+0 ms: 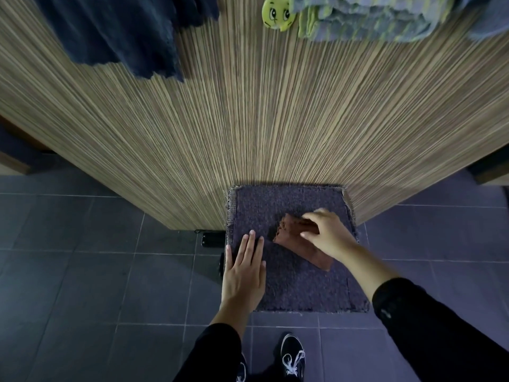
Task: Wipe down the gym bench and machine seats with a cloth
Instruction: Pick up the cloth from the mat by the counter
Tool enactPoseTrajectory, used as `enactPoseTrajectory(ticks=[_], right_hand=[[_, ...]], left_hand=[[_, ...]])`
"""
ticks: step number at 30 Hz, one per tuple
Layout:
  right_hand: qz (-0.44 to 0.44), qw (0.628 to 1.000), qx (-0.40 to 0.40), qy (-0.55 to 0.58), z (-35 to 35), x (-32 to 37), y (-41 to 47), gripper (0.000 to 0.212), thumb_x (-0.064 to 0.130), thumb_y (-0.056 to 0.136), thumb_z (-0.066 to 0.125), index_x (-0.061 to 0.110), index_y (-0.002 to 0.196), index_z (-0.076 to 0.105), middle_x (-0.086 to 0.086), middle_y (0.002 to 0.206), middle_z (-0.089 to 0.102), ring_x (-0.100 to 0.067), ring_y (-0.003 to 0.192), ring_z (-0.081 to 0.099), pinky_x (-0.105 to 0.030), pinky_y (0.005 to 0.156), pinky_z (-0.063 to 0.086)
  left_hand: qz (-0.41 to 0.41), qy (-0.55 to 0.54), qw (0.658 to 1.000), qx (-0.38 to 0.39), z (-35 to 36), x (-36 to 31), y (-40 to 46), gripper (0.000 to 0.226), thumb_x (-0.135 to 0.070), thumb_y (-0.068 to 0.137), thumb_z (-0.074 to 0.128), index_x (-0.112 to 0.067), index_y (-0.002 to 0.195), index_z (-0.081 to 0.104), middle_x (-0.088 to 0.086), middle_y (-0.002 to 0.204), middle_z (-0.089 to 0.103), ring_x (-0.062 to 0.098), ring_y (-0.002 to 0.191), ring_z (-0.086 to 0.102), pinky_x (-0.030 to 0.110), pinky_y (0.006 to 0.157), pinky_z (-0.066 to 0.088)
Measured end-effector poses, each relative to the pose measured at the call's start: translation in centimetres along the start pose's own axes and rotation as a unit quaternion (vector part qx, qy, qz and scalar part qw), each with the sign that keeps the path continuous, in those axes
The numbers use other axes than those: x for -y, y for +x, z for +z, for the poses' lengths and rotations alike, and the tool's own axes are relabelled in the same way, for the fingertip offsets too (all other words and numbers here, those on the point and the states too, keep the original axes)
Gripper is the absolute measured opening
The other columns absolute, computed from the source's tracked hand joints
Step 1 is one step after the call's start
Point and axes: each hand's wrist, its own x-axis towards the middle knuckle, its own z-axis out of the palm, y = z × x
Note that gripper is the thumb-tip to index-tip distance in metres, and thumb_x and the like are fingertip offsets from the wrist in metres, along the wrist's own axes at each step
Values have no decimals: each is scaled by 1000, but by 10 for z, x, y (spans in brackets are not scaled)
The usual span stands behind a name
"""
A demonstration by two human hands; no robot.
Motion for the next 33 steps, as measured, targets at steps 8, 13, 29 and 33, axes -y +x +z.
enactPoseTrajectory(ticks=[8, 13, 29, 33], right_hand=[[58, 997, 43, 28, 13, 3, 3, 55, 46, 78, 70, 16, 120, 49, -3, 117, 57, -22, 107, 56, -35, 85, 48], [-59, 985, -78, -145, 17, 3, -9, 64, 57, 85, 53, 24, 136, 34, -5, 124, 45, -28, 110, 50, -42, 86, 50], [-7, 969, -148, -196, 66, 28, -50, 54, 57, 91, 33, 30, 138, 42, -10, 135, 48, -33, 113, 54, -44, 78, 51], [-3, 973, -174, -151, 84, 27, -48, 49, 50, 92, 35, 30, 133, 51, -9, 139, 47, -33, 115, 52, -45, 84, 49]], left_hand=[[-4, 1, 1000, -1, -2, -2, 0, 55, -33, 98, 26, -14, 149, 33, 5, 157, 28, 21, 143, 30, 49, 111, 17], [-8, 0, 1000, 2, -2, -4, 0, 55, -33, 98, 27, -14, 149, 35, 6, 157, 29, 22, 143, 31, 50, 110, 18], [-9, 4, 1000, 3, -1, -4, -2, 56, -41, 102, 20, -16, 151, 29, 5, 160, 22, 20, 147, 20, 50, 113, 17], [-5, 8, 1000, -9, 0, -4, -3, 56, -41, 102, 22, -15, 151, 28, 5, 159, 22, 19, 147, 19, 50, 114, 17]])
